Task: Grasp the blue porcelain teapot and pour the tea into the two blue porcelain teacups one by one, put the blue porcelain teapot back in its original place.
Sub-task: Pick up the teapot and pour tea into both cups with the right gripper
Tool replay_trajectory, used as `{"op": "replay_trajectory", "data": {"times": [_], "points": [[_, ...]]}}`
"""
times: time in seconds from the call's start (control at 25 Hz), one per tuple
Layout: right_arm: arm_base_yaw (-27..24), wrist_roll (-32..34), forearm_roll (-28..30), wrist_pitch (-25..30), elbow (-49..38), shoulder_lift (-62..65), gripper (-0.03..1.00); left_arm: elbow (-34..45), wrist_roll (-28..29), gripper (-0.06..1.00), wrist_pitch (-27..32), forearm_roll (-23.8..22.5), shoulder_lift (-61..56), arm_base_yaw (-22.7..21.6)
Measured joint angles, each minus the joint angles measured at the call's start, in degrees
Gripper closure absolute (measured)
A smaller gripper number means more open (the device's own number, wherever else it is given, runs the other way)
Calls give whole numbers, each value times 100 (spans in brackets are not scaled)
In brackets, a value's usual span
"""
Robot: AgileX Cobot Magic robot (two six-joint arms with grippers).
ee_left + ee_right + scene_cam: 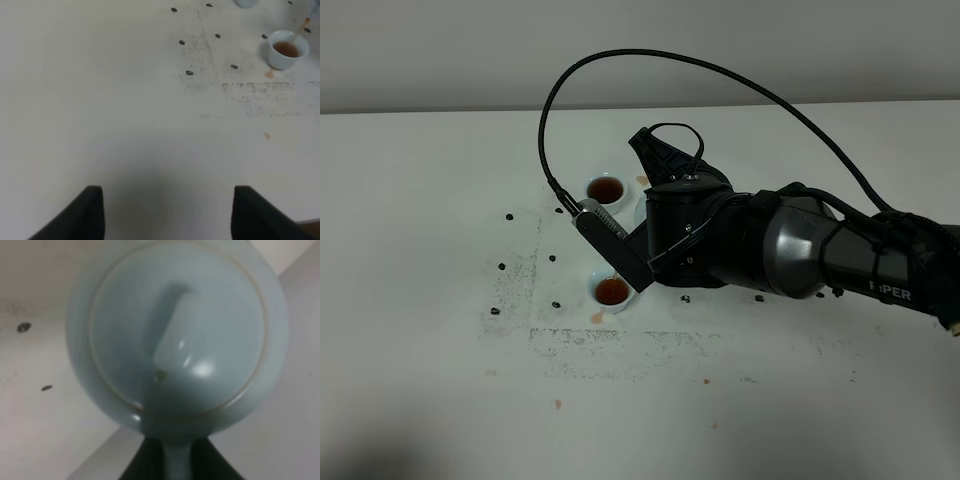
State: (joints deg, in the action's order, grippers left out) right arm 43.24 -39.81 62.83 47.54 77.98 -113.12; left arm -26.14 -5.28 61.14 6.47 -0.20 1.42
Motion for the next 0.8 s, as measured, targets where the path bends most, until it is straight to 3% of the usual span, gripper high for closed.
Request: {"op": "replay_trajectory", "data": {"times": [0.8], "points": [[0,54,-125,0,0,0,89,0,0,38,0,0,0,0]]}}
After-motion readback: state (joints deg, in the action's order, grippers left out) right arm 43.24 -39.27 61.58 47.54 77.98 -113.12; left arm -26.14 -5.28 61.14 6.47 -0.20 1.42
